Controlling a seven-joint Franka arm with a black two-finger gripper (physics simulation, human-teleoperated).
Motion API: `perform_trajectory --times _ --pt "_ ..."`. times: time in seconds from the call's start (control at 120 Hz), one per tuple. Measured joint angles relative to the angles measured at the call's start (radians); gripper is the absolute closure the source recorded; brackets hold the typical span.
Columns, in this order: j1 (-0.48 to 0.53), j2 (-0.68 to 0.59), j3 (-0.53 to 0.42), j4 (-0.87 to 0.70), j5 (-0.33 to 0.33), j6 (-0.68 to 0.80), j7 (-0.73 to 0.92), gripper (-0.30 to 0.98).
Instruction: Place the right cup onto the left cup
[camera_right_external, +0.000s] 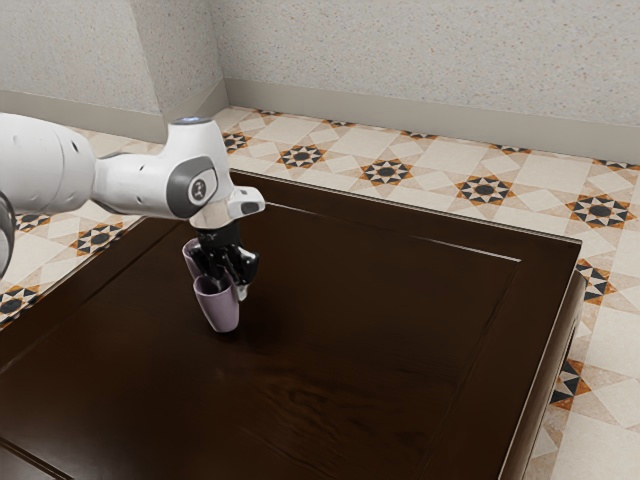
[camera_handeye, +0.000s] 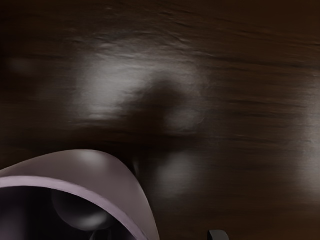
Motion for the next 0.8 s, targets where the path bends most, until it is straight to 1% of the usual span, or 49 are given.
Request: perform_trajectory --times 0.125,0.275,0.5,0.692,0.8 --pt "0.0 0.001 0.0 -0.001 -0.002 0.002 -0.009 0.67" --pt "0.0 -0.004 0.006 -0.001 -0.002 0.001 -0.021 0.74" --pt "-0.004 -0.045 0.012 -0.006 -0.001 -0.009 -0.037 0.77" --pt "-0.016 -0.16 0.018 -0.009 0.017 -0.056 -0.051 0.78" --pt "-0.054 -0.21 0.058 0.012 0.038 -0.114 -0.057 0.78"
